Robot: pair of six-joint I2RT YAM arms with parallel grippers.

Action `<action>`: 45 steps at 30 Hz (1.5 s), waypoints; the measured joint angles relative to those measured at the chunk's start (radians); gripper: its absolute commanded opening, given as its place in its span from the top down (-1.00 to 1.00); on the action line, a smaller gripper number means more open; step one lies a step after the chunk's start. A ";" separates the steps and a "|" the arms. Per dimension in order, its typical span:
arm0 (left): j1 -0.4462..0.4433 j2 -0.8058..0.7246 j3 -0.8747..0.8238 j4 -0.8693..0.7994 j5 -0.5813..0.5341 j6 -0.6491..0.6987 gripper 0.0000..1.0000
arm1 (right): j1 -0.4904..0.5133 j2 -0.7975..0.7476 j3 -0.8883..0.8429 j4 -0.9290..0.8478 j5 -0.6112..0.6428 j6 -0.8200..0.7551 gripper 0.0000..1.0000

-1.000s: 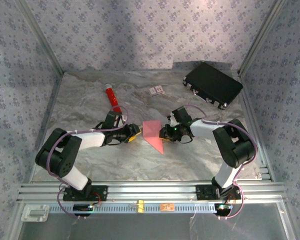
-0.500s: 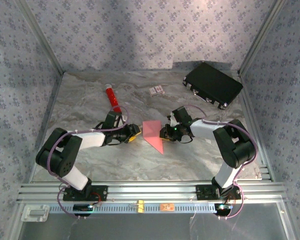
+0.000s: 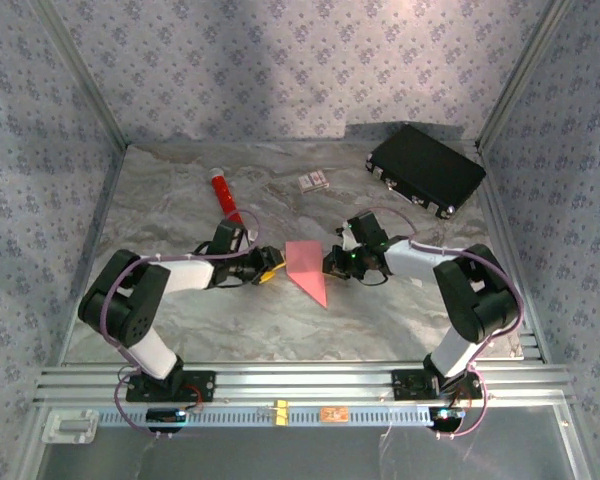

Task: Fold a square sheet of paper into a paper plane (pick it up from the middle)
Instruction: Fourth fold the wing at the center of the table.

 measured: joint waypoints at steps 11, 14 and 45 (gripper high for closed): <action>0.000 0.075 0.066 0.022 0.064 0.002 -0.04 | -0.033 -0.023 -0.034 0.048 -0.043 0.000 0.89; 0.000 0.096 0.076 0.037 0.082 -0.001 -0.02 | -0.035 -0.023 -0.034 0.054 -0.046 0.000 0.89; 0.000 0.269 0.222 0.124 0.167 -0.060 0.81 | -0.051 -0.024 -0.063 0.060 -0.053 -0.009 0.76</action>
